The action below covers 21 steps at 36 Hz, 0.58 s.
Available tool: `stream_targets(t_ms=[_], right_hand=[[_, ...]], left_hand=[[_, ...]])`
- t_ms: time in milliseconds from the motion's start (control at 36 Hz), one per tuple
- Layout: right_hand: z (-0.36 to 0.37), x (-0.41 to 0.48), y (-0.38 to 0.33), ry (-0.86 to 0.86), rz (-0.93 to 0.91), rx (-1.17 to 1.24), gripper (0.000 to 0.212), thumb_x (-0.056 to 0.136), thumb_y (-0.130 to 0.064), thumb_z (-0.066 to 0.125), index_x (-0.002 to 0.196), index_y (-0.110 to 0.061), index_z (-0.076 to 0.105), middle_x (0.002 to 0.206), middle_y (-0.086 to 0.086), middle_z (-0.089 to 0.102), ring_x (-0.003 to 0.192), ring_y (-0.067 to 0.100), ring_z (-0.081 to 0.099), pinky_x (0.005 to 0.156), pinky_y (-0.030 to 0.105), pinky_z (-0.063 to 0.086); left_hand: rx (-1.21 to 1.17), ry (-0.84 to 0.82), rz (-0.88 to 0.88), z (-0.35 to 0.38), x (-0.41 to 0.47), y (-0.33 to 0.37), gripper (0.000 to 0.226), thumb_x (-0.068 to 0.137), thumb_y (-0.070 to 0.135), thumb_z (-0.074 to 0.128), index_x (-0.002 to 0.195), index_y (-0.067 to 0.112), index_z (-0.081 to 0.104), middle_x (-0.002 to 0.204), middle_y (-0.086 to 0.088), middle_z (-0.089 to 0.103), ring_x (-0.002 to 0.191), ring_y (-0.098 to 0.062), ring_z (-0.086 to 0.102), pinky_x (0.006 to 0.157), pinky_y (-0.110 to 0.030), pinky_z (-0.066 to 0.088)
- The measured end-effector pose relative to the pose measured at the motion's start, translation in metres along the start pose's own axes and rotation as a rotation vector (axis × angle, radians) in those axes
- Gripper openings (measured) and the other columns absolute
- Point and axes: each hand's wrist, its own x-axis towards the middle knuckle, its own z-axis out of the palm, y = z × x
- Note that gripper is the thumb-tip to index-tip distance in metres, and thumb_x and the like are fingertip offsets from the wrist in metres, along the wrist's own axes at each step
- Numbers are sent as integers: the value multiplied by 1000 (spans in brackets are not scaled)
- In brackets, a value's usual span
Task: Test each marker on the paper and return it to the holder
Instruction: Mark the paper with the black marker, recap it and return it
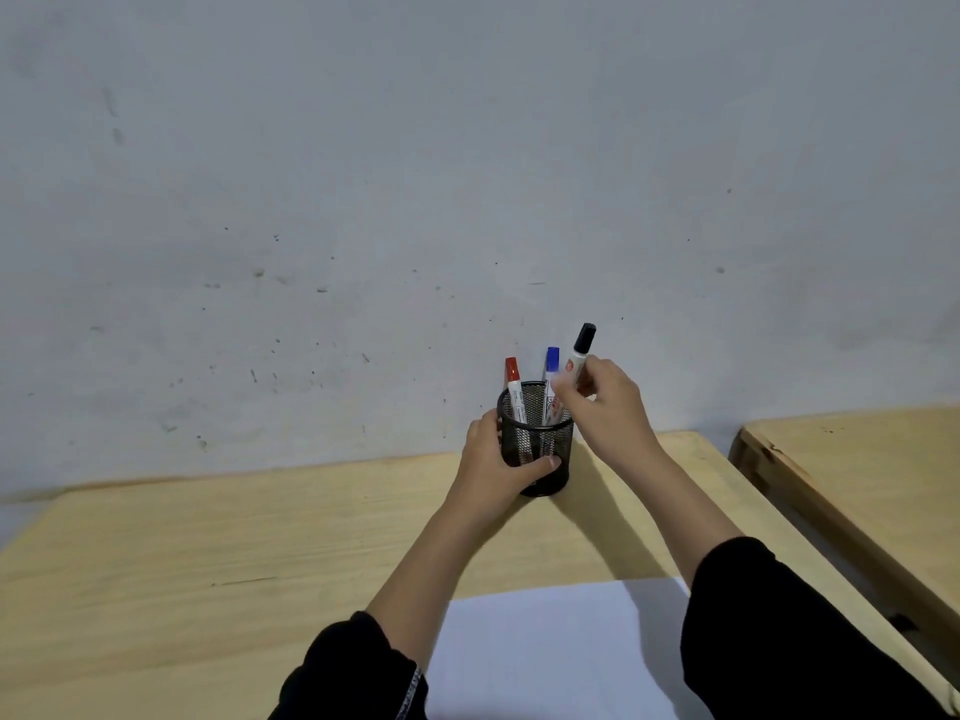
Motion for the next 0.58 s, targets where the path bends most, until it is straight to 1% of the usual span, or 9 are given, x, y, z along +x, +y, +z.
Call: stream_targets(t_ms=[56,83,194,250,278,361,444,528,583], right_hand=[[-1,1,2,-24,31,-15,18,86,-17,60,92,0,61,92,16,61,82,26,56,71,32,43],[-2,1,3,-38,49,-3,16,85,-15,61,92,-1,61,88,14,62,78,24,55,70,32,43],[-3,2,5,-87,92,-10,14,82,-10,62,93,-2,60,80,5,58,71,17,52,61,21,41],[-4,5,5,-111,104,-65,7,83,-11,61,85,-5,59,72,2,55,64,14,48,55,19,37],[-3,6,5,-122,109,-91,8,83,-12,60,79,-7,56,68,0,52,62,13,46,52,20,34],[-1,10,5,-156,121,-157,21,83,-14,61,66,-9,50,60,-1,46,58,13,42,49,21,30],[1,12,3,-170,117,-188,19,82,-13,63,66,-6,54,60,1,47,60,15,43,47,16,31],[1,14,3,-159,126,-157,9,80,-9,64,81,0,64,71,6,56,69,18,49,52,19,34],[0,14,4,-154,134,-138,6,76,-5,65,81,-4,63,73,5,56,68,18,49,53,18,36]], left_hand=[[-13,7,-2,3,3,-3,69,62,38,81,122,26,49,119,3,49,115,-14,53,98,-36,47],[-18,10,-1,4,4,-4,70,61,39,81,121,25,49,118,3,50,114,-15,54,98,-39,48],[-37,18,0,8,8,-8,68,58,43,79,118,25,52,116,3,53,110,-14,57,95,-41,51],[-49,11,-1,8,9,-10,66,58,43,79,115,25,53,116,3,53,108,-14,58,94,-41,52],[-54,3,-3,7,9,-10,65,58,43,80,114,25,53,116,3,53,108,-14,59,93,-41,52],[-62,-13,-7,6,11,-11,64,55,43,80,110,27,52,115,2,53,107,-15,60,92,-42,53],[-65,-16,-7,5,13,-13,69,52,47,79,112,25,52,115,1,53,107,-15,60,92,-42,53],[-73,-23,-7,5,12,-15,74,52,50,78,115,24,52,117,2,52,109,-15,58,94,-40,52],[-76,-29,-5,5,12,-16,73,53,50,78,116,25,51,117,3,51,110,-15,57,95,-41,51]])
